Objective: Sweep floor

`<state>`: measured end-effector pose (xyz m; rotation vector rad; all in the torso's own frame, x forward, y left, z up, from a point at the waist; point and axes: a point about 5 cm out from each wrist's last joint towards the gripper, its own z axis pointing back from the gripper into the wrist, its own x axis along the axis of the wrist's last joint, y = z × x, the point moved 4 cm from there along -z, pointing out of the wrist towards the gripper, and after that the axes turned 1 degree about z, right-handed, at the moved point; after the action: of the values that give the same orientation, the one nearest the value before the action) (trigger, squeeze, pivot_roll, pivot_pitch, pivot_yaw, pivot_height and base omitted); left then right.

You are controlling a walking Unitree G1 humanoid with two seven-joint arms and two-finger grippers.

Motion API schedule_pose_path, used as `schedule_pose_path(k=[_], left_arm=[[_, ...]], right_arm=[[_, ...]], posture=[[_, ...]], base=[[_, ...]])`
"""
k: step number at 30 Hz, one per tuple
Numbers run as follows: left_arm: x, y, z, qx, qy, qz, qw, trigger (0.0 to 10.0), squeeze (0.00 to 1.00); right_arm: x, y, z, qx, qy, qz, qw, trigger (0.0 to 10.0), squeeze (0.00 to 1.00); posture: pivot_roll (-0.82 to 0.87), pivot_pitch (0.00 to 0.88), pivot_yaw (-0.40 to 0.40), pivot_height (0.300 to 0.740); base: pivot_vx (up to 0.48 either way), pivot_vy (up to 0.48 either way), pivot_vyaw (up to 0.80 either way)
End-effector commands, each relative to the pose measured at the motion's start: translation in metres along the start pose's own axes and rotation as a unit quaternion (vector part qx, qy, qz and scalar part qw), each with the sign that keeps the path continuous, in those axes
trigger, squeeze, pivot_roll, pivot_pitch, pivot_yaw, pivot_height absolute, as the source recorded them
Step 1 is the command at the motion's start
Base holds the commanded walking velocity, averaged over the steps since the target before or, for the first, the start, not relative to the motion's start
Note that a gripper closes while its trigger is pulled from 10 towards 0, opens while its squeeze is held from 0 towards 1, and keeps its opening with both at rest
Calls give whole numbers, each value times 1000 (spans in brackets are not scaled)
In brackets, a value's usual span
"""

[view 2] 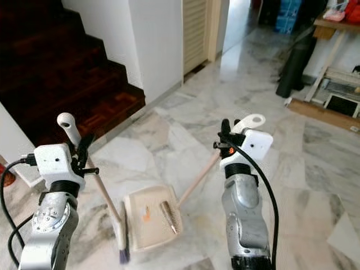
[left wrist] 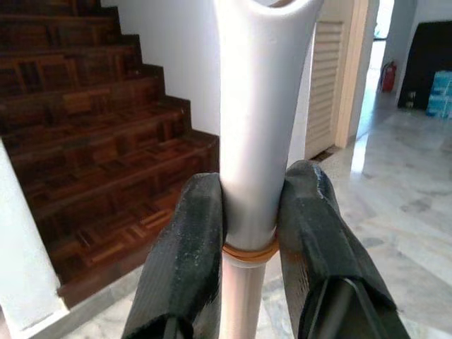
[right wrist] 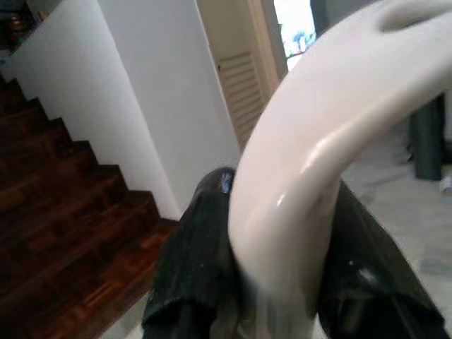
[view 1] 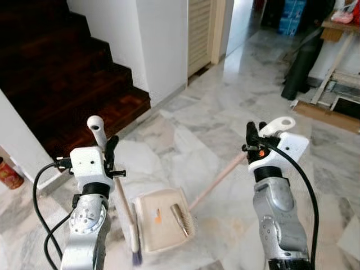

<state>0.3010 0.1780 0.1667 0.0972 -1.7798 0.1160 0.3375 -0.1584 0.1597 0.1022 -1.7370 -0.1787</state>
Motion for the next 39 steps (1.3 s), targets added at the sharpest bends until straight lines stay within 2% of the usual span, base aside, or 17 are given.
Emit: schedule_pose_path(k=[1, 8, 15, 39], left_arm=[[11, 7, -1, 13, -21, -8, 1000, 10000, 0], [11, 7, -1, 13, -20, -8, 1000, 10000, 0], [10, 5, -2, 11, -19, -6, 1000, 10000, 0], [12, 2, -1, 8, -21, -9, 1000, 10000, 0]], right_arm=[[18, 17, -8, 22, -37, -16, 999, 10000, 0], [18, 19, -7, 26, -39, -18, 999, 10000, 0], [19, 17, -10, 22, -39, -21, 999, 10000, 0], [16, 22, -10, 36, -31, -18, 999, 10000, 0]], posture=[[-52, 37, 42, 740], [-57, 40, 44, 740], [-61, 44, 44, 740], [-50, 70, 38, 740]], base=[[0, 266, 706], [0, 272, 601], [0, 268, 0], [0, 274, 0]])
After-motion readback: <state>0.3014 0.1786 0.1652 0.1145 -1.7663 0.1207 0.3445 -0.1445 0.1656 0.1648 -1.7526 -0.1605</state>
